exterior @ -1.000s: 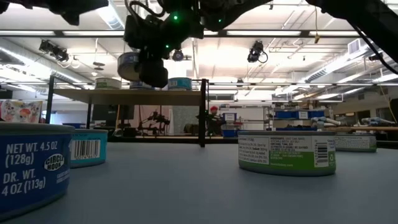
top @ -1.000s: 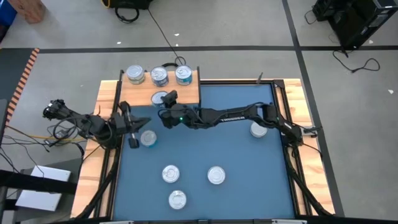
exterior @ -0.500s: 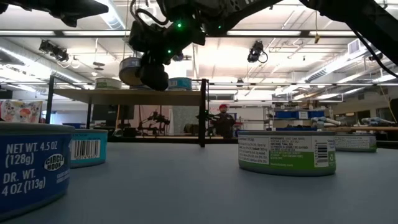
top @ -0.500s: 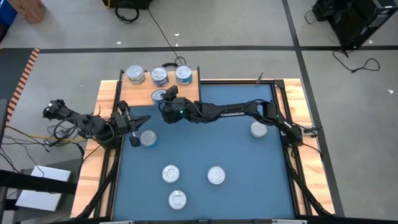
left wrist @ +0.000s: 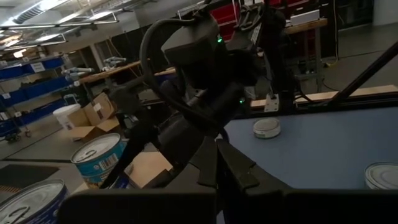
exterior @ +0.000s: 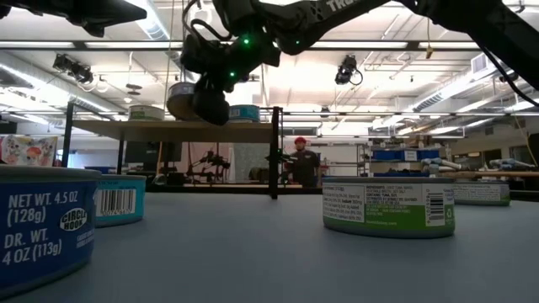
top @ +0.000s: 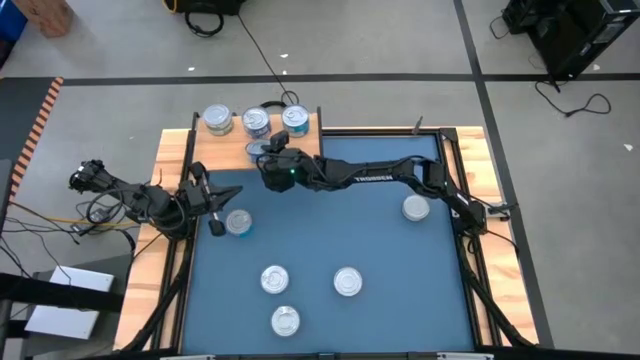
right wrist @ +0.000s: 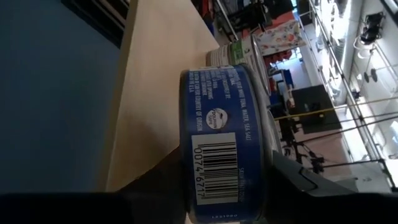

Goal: Stack canned seafood by type on shelf
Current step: Put the blue tuna can on the shelf aligned with the other blue tuna cans

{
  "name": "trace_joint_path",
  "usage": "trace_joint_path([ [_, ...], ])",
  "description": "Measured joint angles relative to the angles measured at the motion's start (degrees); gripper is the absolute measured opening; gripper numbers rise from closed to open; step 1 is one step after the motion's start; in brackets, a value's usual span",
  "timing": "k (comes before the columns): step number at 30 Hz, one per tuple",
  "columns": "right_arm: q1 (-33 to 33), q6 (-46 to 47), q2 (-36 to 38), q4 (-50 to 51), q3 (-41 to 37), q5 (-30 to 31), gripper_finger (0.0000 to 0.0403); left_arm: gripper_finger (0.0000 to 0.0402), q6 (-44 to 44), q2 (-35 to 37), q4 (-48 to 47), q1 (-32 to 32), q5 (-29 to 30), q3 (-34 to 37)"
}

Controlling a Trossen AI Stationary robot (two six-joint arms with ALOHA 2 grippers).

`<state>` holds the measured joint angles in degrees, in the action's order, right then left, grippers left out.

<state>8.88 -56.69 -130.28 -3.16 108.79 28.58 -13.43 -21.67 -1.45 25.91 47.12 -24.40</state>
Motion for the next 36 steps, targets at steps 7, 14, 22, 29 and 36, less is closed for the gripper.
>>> trace_joint_path([
  [7, 0.7, 3.1, 0.1, -0.1, 0.0, 0.3, 0.0218, 0.0002, 0.0, 0.0, -0.2, 0.0, -0.1, 0.0],
  [14, 0.7, 6.8, 0.1, -0.1, 0.0, 0.3, 0.0228, 0.0002, 0.2, 0.0, -0.3, 0.0, -0.2, 0.0],
  [22, -0.1, 9.8, 0.1, -0.3, 0.0, -4.6, 0.0216, 0.0002, 0.2, 0.0, -0.3, 0.0, -0.2, 0.0],
  [29, -0.1, 18.3, 0.2, -1.6, 0.0, -8.4, 0.0219, 0.0002, 0.2, 0.0, -0.3, 0.0, -0.2, 0.0],
  [36, -0.7, 20.9, 1.2, -2.0, -0.1, -7.3, 0.0229, 0.0002, 0.2, 0.0, -0.4, 0.0, -0.2, 0.0],
])
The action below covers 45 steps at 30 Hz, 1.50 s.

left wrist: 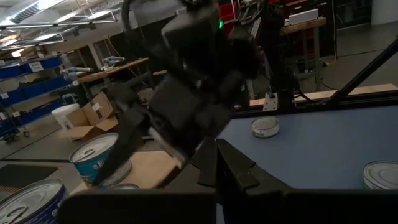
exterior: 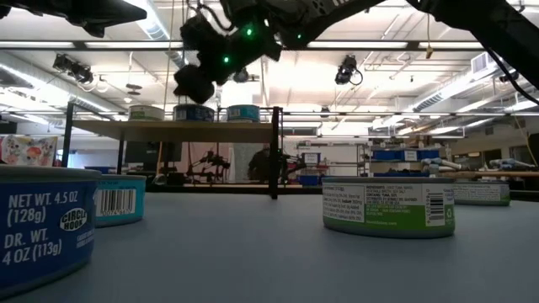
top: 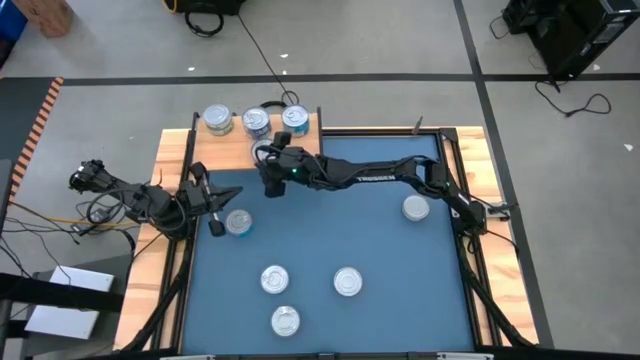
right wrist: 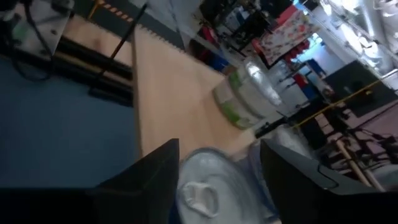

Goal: Stack canned seafood by type on shelf
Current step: Put the blue tuna can on the shelf aligned with the other blue tuna cans

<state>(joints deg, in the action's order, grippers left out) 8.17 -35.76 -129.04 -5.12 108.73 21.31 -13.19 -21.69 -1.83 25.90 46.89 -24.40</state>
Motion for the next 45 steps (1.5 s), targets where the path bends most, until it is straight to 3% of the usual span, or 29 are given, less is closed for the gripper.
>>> trace_joint_path([
  [4, -0.5, 0.3, 3.5, 4.2, 0.0, 0.5, 0.0184, 0.0002, 0.0, 0.0, -0.4, 0.0, 0.0, 0.0],
  [10, -0.5, 8.9, 7.2, 16.6, 0.0, 0.4, 0.0037, 0.0002, 0.0, 0.0, -0.9, 0.0, 0.0, 0.0],
  [12, 0.0, 11.4, 7.5, 20.5, 0.0, 0.4, 0.0012, 0.0002, 0.0, 0.0, -0.9, 0.0, 0.0, 0.0],
  [15, 1.1, 15.8, 7.5, 26.4, 0.0, -0.1, 0.0019, 0.0002, 0.1, 0.0, -0.9, 0.0, 0.0, 0.0],
  [21, 2.7, 19.1, 7.3, 26.9, -2.0, -1.2, 0.0005, 0.0002, 0.2, 0.0, -0.8, 0.0, 0.0, 0.0],
  [24, 3.7, 20.6, 6.6, 25.4, -1.8, -4.7, 0.0008, 0.0002, 0.2, 0.0, -0.7, 0.0, 0.0, 0.0],
  [31, 4.4, 21.3, 3.7, 23.3, -2.0, -6.6, 0.0003, 0.0002, 0.2, 0.0, -0.7, 0.0, 0.0, 0.0],
  [45, 3.5, 21.0, 2.1, 17.2, -1.9, -7.5, 0.0005, 0.0002, 0.5, 0.0, -0.9, 0.0, 0.0, 0.0],
])
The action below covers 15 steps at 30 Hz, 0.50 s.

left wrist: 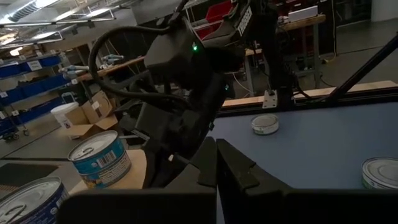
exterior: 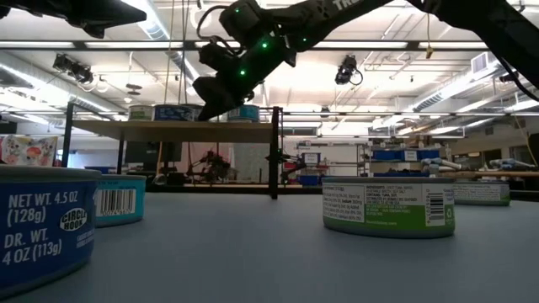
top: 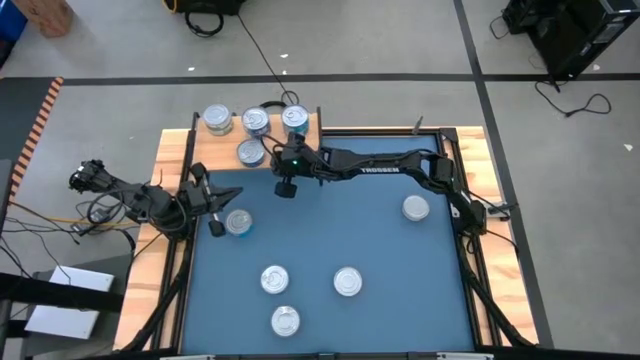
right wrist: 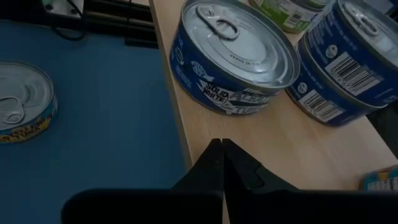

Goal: Stack canned seafood by type on shelf
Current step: Put the blue tuna can on the shelf aligned with the other blue tuna cans

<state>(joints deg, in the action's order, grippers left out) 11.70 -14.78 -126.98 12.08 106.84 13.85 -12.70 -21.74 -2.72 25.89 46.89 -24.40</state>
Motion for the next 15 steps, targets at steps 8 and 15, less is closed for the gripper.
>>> trace_joint_path([
  [8, -1.5, -4.2, 0.0, -0.9, 2.1, 0.2, 0.0004, 0.0002, 7.8, -0.1, -5.9, -1.6, 3.1, -0.9],
  [15, -5.1, -11.1, 1.7, 11.2, 5.5, 10.5, 0.0003, 0.0001, 16.1, -1.5, -23.2, -8.5, 0.2, -8.8],
])
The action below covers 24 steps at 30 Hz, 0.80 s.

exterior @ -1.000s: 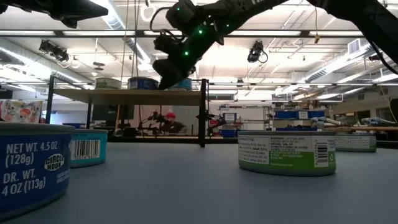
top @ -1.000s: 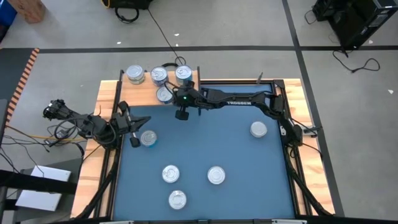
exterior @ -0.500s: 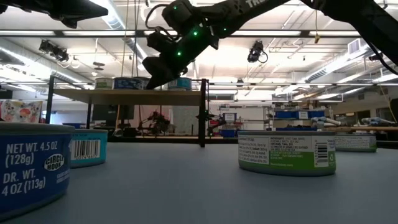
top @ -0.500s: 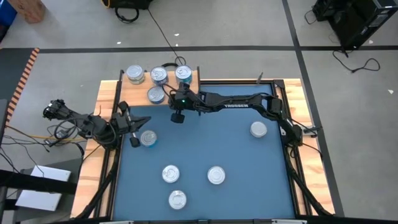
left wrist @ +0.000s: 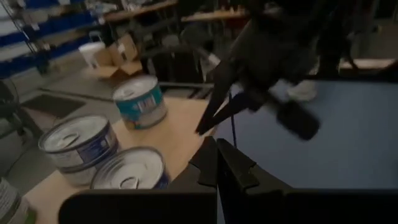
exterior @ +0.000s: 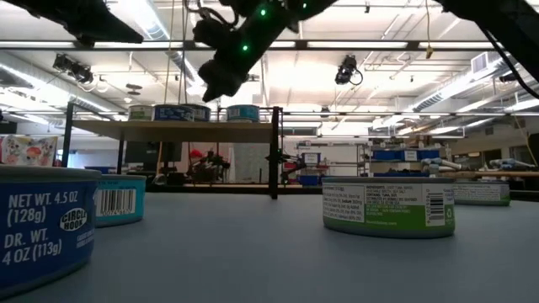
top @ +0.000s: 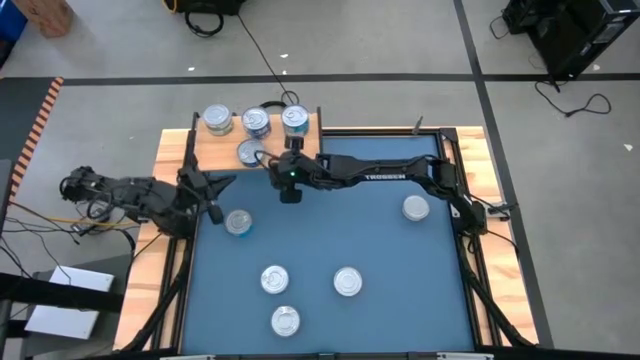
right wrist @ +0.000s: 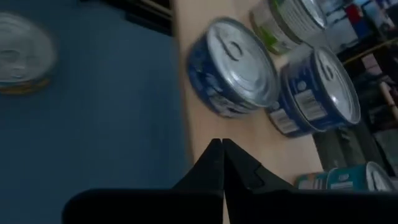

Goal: Stack canned seafood by type on shelf
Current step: Put the blue tuna can on the shelf aligned with the other blue tuna cans

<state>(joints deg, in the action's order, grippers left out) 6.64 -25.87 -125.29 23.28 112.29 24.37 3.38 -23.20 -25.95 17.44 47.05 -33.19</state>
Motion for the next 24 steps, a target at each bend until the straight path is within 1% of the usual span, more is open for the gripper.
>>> trace_joint_path([
  [2, -0.6, 0.3, 0.8, 1.8, -0.1, -0.3, 0.0002, 0.0001, 1.0, -1.1, -3.1, -2.5, -2.6, -1.4],
  [6, -1.1, 3.0, 1.2, 1.3, -2.5, -2.4, 0.0001, 0.0001, 1.6, -3.9, -5.9, -7.7, -7.6, -2.3],
  [9, -1.4, 3.9, 1.3, -3.0, -6.1, -3.7, 0.0001, 0.0000, 1.5, -5.8, -5.7, -11.8, -11.4, -2.3],
  [11, -2.1, 4.8, 1.7, -5.7, -8.2, -4.0, 0.0000, 0.0000, 0.5, -7.2, -5.9, -14.8, -12.7, -2.3],
  [17, -5.4, 7.1, 6.4, -10.1, -14.8, -4.1, 0.0000, 0.0000, -1.7, -10.8, -5.7, -24.4, -17.1, -2.3],
  [20, -7.4, 9.3, 10.0, -11.5, -18.9, -2.4, 0.0000, 0.0000, -2.2, -12.1, -5.4, -28.6, -17.2, -2.3],
  [24, -10.0, 10.8, 14.6, -13.6, -25.4, 2.6, 0.0000, 0.0000, -2.8, -13.4, -4.8, -33.4, -16.7, -2.3],
])
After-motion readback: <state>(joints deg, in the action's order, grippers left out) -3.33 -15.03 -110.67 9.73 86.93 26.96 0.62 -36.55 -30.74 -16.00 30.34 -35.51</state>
